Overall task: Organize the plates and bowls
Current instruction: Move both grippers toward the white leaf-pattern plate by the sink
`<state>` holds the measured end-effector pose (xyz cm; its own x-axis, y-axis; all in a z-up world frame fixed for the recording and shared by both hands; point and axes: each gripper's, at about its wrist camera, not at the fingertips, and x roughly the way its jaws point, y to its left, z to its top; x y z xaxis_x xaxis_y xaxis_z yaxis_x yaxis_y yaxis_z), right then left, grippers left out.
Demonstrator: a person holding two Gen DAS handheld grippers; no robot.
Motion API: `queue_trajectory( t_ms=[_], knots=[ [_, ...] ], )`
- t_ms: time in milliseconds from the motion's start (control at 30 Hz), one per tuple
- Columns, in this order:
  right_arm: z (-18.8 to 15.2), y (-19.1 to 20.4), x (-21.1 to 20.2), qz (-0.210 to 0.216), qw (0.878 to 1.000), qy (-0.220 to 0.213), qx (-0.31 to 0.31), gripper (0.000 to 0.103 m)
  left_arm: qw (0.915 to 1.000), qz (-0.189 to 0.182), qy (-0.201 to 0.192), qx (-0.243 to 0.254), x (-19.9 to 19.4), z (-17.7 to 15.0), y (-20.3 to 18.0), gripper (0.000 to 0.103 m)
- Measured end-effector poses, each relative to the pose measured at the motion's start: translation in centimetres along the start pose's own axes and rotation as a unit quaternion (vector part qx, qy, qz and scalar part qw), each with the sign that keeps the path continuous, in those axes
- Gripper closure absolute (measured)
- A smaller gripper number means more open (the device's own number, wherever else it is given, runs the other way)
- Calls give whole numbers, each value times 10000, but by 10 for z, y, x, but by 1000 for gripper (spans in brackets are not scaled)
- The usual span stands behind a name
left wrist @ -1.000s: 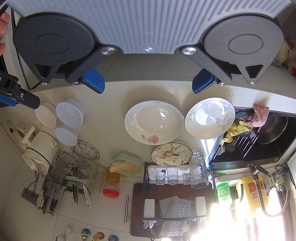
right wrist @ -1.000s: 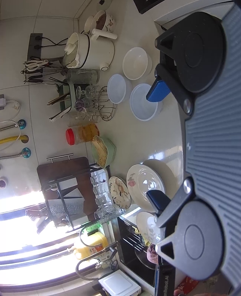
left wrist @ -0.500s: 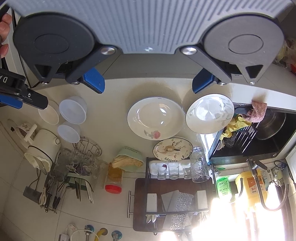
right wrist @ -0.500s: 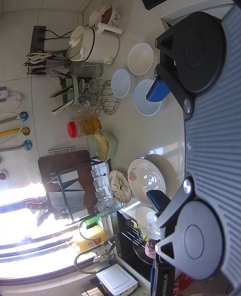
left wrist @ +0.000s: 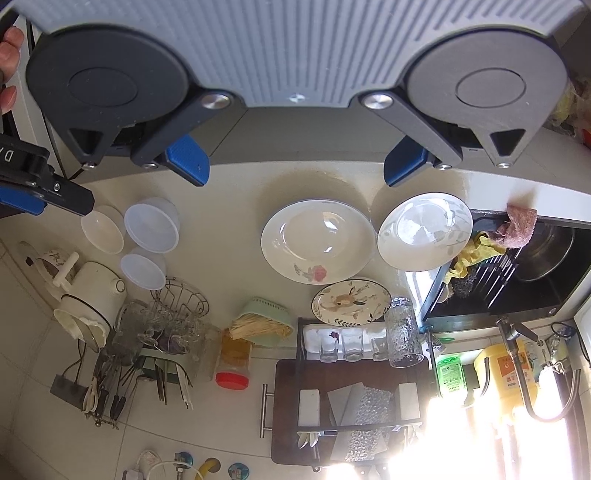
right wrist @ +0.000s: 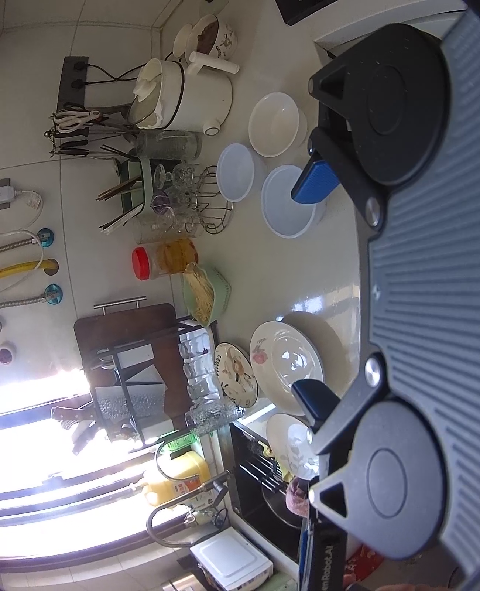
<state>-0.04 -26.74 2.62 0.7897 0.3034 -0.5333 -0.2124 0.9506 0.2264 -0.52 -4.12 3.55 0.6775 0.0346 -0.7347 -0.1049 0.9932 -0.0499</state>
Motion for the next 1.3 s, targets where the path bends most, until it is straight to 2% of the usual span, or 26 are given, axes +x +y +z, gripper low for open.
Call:
queue_trajectory(
  t_ms=[500, 700, 900, 1300],
  knots=[
    [-6, 2, -3, 126, 9999, -4, -31, 0, 9998, 78, 24, -153, -4, -4, 3, 1],
    [-8, 0, 4, 68, 9997, 182, -120, 0, 9998, 27, 15, -209, -2, -6, 2, 1],
    [-8, 2, 15, -29, 9996, 264, -11, 0, 9997, -84, 85, -201, 16, 1, 11, 1],
    [1, 33, 45, -157, 9994, 301, 28, 0, 9992, -315, 194, -121, 54, 29, 50, 1]
  ],
)
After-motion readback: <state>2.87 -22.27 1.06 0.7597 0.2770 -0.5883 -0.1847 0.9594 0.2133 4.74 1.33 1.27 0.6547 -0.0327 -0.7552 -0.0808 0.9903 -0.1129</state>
